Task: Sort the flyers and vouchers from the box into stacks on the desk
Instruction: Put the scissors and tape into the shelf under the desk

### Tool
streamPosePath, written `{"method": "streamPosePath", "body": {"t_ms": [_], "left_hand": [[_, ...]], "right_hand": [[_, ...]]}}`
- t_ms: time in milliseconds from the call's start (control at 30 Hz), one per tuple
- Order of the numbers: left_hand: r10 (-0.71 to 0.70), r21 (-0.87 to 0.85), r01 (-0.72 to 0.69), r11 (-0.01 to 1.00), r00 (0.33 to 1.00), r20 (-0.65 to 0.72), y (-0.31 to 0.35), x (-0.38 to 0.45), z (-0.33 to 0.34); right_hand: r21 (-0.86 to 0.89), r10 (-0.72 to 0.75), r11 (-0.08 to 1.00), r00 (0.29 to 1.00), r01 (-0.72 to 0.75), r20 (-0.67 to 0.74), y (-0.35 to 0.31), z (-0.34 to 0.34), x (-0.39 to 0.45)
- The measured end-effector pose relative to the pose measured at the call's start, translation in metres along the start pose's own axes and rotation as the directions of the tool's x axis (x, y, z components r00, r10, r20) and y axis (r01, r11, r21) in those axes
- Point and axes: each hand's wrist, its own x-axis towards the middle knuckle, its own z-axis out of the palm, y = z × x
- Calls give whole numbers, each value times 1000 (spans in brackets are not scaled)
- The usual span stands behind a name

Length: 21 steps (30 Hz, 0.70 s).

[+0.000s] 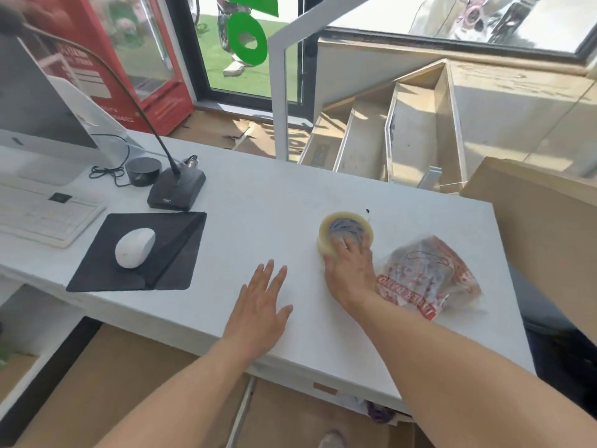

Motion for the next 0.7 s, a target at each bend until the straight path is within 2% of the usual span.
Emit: {"method": "streamPosePath", "body": {"t_ms": [167, 233, 333, 533, 700], "left_hand": [[-62, 40, 62, 997, 998, -15, -6, -10, 9], [-50, 46, 51, 998, 998, -25, -5, -16, 6], [-15, 54, 17, 998, 999, -45, -6, -26, -1], [64, 55, -60, 997, 996, -57, -21, -55, -13], [102, -4, -103, 995, 994, -34, -42, -103, -12]], "right_hand": [[105, 14, 994, 999, -20, 52, 4, 0, 20], [160, 48, 986, 998, -54, 43, 2, -1, 21], [169, 28, 985, 999, -30, 15, -4, 4, 12], [195, -8, 981, 998, 21, -67, -36, 24, -62], [207, -55, 976, 996, 70, -76, -66, 47, -124]]}}
